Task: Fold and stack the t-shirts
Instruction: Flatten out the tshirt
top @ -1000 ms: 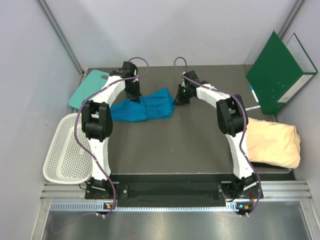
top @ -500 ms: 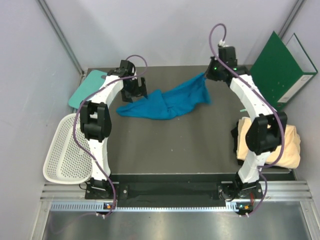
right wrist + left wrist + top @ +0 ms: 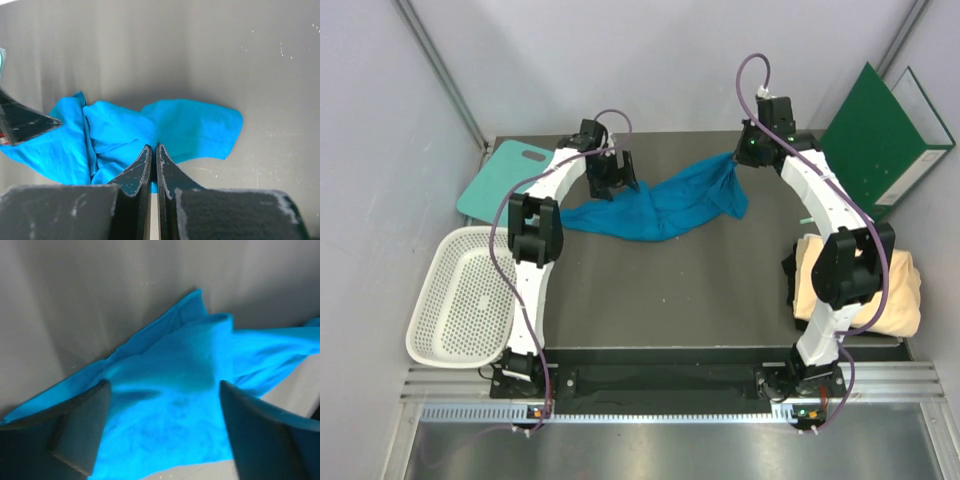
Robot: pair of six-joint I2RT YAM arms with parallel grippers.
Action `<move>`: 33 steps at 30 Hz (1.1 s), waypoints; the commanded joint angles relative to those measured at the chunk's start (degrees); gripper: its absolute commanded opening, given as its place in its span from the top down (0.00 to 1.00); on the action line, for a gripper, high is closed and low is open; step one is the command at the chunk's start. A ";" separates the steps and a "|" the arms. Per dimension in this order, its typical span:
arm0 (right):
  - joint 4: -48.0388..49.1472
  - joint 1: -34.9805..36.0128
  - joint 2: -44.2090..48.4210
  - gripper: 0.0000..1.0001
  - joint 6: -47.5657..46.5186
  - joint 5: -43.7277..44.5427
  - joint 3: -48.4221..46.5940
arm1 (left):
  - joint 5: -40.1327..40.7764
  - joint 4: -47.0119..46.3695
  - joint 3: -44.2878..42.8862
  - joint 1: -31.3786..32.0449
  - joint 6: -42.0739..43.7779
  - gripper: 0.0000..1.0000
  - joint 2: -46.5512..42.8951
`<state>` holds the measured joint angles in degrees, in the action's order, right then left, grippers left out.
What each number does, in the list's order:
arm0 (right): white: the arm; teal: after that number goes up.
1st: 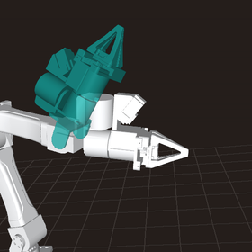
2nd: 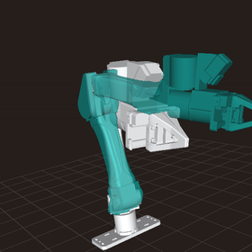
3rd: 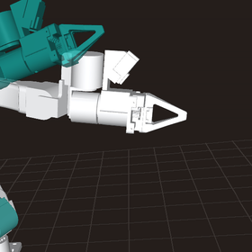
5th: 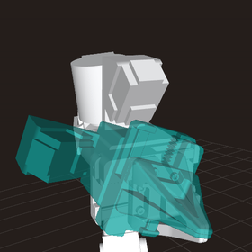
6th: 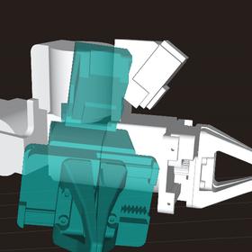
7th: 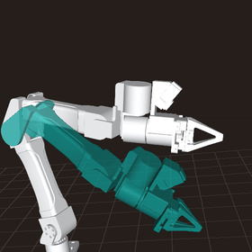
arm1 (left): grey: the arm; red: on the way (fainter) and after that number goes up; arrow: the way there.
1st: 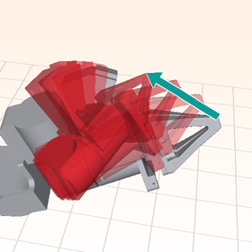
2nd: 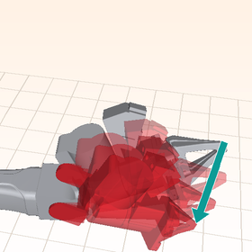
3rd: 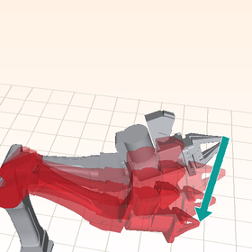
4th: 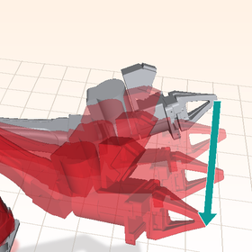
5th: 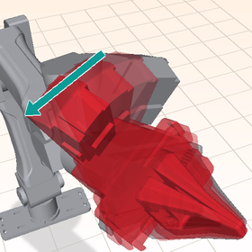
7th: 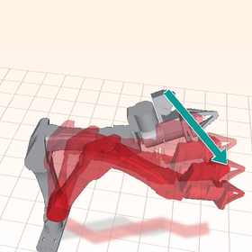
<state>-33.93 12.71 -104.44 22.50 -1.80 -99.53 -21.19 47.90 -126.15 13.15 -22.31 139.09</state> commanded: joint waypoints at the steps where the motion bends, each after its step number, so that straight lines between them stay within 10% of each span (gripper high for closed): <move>1: 1.33 0.12 1.17 1.00 -0.71 -0.57 0.47 | -3.59 0.88 -2.44 0.30 1.91 0.37 1.54; 4: 1.50 0.12 1.43 1.00 -0.88 -0.48 1.26 | -3.51 0.00 -2.35 0.30 1.65 1.00 0.84; 14: 1.77 -1.81 1.26 1.00 0.26 -1.45 5.22 | 1.41 -2.29 2.56 -1.37 1.74 1.00 -17.33; 21: 1.15 -6.20 -0.32 1.00 -0.08 -4.25 7.51 | 1.50 8.86 23.52 -1.46 3.40 1.00 -31.58; 33: -4.04 -9.37 -23.15 0.97 -2.99 1.53 -22.09 | 7.30 26.28 55.12 -1.37 0.68 1.00 -49.43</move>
<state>-37.80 3.81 -122.45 20.49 -4.19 -110.67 -16.84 66.32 -75.20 11.79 -20.25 96.12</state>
